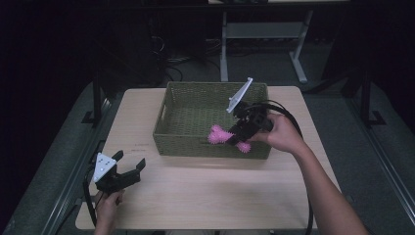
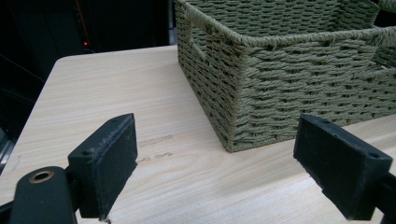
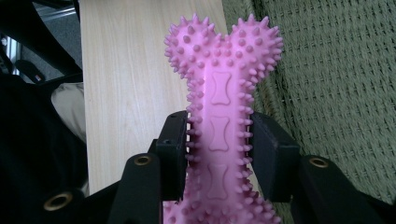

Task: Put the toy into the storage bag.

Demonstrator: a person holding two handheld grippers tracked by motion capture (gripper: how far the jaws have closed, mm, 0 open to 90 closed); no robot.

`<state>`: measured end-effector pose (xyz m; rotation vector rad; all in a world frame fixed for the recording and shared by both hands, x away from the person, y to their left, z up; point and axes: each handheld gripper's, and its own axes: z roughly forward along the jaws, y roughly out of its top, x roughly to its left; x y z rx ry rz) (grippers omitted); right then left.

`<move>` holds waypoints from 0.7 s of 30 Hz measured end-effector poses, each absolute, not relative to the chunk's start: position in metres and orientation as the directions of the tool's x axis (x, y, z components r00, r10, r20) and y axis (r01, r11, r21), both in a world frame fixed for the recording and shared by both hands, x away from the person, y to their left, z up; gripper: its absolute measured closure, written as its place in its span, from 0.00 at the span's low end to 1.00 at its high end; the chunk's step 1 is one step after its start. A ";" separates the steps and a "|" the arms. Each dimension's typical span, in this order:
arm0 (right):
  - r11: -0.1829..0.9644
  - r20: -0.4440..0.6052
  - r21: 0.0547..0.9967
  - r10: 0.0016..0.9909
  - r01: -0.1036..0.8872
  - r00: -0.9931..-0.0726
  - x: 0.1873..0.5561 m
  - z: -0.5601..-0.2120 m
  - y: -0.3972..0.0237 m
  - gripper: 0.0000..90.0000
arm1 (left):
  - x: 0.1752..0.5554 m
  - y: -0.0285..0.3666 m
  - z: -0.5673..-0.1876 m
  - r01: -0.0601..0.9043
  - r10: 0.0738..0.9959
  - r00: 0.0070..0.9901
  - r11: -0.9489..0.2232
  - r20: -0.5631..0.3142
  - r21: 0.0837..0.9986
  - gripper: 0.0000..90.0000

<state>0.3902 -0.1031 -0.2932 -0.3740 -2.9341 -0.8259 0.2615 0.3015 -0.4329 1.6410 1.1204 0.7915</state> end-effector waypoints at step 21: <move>0.819 0.153 0.508 0.218 0.266 -0.964 0.420 -0.284 -0.098 0.64 | 0.262 0.304 -0.433 0.307 0.932 0.362 -0.116 -0.003 0.944 0.14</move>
